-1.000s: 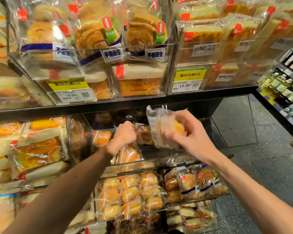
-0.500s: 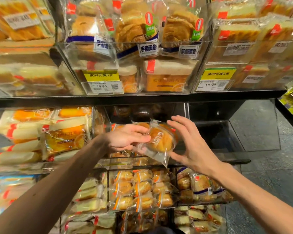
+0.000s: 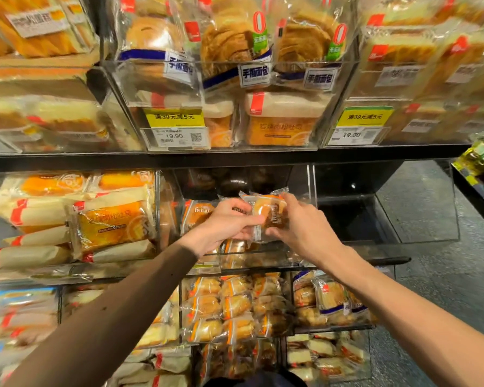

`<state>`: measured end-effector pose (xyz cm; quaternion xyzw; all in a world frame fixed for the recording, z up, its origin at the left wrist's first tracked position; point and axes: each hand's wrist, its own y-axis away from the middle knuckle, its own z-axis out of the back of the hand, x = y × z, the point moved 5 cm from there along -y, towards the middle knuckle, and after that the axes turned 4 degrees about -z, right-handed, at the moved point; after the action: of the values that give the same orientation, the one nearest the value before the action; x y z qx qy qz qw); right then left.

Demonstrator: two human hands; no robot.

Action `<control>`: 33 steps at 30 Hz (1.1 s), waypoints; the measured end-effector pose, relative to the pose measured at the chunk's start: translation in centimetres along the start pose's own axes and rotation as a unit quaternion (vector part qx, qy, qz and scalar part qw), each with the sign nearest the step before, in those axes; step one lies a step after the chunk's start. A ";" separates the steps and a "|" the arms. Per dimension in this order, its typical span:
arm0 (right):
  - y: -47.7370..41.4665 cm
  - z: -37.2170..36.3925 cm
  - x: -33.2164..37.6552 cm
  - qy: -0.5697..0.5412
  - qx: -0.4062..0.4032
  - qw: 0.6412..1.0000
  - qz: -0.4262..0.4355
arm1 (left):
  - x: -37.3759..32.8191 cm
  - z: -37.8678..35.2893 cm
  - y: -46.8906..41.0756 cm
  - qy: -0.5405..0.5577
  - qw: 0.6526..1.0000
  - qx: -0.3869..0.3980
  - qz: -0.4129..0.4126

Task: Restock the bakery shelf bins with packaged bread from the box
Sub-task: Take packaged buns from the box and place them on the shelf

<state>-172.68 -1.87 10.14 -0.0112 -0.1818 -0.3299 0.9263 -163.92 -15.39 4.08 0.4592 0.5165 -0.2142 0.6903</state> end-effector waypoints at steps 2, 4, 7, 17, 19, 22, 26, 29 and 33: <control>-0.6 -0.6 0.2 0.066 0.022 0.998 -0.008 | 0.6 -0.5 -1.0 -0.073 0.997 0.004 0.014; -1.3 -1.6 0.1 0.109 0.058 0.992 -0.024 | 1.0 -1.0 -2.0 -0.174 0.985 0.008 0.010; -2.3 -3.2 -0.7 0.099 0.090 0.989 -0.067 | 1.0 -1.8 -3.2 -0.287 0.957 0.019 -0.032; -4.0 -5.6 -0.9 0.074 0.137 0.979 -0.130 | 2.7 -2.7 -5.1 -0.598 0.792 0.048 -0.112; -4.3 -6.2 -1.2 0.080 0.152 0.975 -0.141 | 3.0 -2.9 -5.5 -0.636 0.759 0.059 -0.122; -4.6 -6.9 -1.6 0.074 0.172 0.969 -0.158 | 3.5 -3.2 -6.1 -0.666 0.732 0.080 -0.118; -4.6 -7.6 -2.3 0.042 0.191 0.966 -0.169 | 3.5 -3.3 -5.9 -0.668 0.729 0.087 -0.123; -4.6 -7.7 -2.6 0.023 0.197 0.966 -0.165 | 3.1 -2.9 -5.2 -0.630 0.765 0.096 -0.093; -4.7 -7.2 -2.4 0.029 0.170 0.976 -0.131 | 1.8 -1.2 -3.7 -0.561 0.823 0.050 -0.071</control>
<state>-174.91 -5.05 2.11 0.1798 -0.2085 -0.4124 0.8684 -166.71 -15.84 0.87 0.2556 0.0599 -0.5091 0.8197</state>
